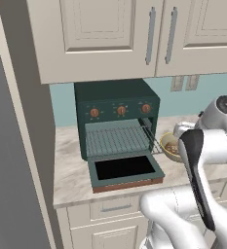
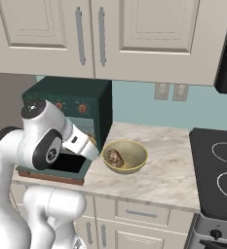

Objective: Pick up the heated bread from the toaster oven and place it in the bowl. Then move the bread bowl to the dining counter.

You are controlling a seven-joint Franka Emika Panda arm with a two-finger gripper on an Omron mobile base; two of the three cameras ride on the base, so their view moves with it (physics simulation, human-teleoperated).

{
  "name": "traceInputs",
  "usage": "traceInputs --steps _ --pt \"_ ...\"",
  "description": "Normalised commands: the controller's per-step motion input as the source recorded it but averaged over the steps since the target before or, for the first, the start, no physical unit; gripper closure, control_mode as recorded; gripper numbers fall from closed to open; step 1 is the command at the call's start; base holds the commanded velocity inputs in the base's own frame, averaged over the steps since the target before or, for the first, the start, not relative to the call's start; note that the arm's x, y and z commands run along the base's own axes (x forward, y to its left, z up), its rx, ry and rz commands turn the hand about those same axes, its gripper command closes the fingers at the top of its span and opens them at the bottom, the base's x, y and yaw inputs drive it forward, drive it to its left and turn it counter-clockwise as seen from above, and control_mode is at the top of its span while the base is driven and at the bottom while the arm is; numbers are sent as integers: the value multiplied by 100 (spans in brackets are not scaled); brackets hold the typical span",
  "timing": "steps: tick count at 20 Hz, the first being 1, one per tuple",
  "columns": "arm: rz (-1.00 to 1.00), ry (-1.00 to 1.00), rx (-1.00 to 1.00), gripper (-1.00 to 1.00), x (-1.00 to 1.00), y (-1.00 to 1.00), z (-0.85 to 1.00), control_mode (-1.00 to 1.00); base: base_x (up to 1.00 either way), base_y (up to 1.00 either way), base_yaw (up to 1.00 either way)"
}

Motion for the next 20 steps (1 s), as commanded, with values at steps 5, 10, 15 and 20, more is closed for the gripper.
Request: traceInputs --steps 5,10,15,20 --pt "-16 18 0 100 7 -100 -26 -100 0 0 0" --pt "0 9 7 100 40 -34 -46 -100 0 0 0" --pt "0 1 1 100 59 -11 -35 -100 0 0 0" --pt "0 0 1 100 62 -14 -19 -100 0 0 0"
